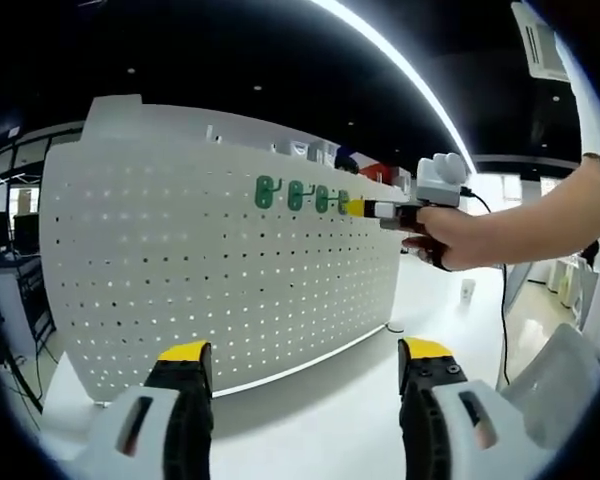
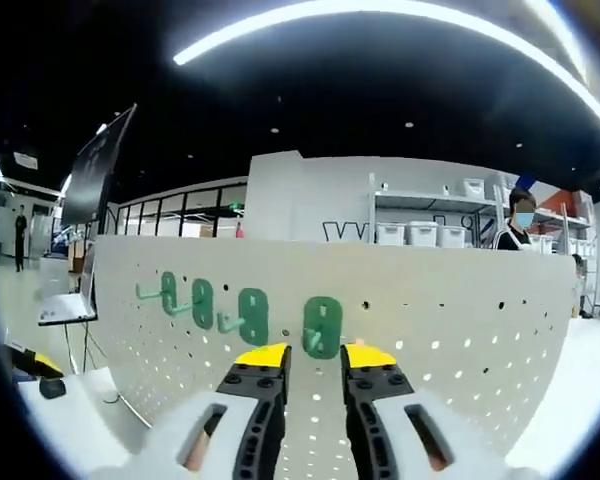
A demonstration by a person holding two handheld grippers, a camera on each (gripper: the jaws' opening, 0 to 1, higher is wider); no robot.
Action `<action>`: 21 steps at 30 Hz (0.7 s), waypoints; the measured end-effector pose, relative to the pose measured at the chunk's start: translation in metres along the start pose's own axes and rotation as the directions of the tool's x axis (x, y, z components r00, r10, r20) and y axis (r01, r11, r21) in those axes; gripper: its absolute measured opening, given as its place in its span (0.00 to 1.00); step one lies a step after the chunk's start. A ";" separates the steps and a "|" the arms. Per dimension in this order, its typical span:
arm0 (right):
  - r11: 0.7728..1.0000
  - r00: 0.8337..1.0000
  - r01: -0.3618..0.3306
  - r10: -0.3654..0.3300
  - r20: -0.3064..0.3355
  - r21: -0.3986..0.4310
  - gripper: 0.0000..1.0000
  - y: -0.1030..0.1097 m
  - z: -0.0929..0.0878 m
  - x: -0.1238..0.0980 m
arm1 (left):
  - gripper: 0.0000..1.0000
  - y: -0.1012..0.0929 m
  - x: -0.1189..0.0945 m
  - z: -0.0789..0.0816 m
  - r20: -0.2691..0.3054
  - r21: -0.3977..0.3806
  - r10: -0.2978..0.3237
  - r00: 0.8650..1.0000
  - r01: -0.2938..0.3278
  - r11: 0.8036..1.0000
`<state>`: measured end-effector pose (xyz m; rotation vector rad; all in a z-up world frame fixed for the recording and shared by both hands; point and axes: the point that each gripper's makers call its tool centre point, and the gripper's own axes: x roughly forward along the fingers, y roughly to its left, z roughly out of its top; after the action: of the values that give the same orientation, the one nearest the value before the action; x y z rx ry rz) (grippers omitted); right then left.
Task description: Insert the hook assembly into the mounting plate slot until the hook locks in place.
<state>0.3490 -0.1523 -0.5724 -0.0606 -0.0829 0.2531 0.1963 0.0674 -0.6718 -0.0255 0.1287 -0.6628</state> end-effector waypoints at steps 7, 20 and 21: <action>0.997 0.997 -0.070 0.070 -0.009 -0.024 0.43 0.006 -0.011 -0.017 | 0.79 0.001 0.002 0.001 0.000 0.001 0.001 1.000 -0.001 1.000; 0.986 0.986 -0.164 0.164 0.027 -0.021 0.68 0.026 -0.008 -0.040 | 0.80 0.004 0.001 0.003 0.002 0.000 0.005 1.000 -0.005 1.000; 0.986 0.986 -0.164 0.165 0.027 -0.020 0.68 0.027 -0.008 -0.040 | 0.80 0.004 0.001 0.003 0.002 0.001 0.005 1.000 -0.005 1.000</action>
<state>0.3046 -0.1371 -0.5853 -0.0822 -0.1084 0.4186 0.2001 0.0698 -0.6693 -0.0245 0.1264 -0.6580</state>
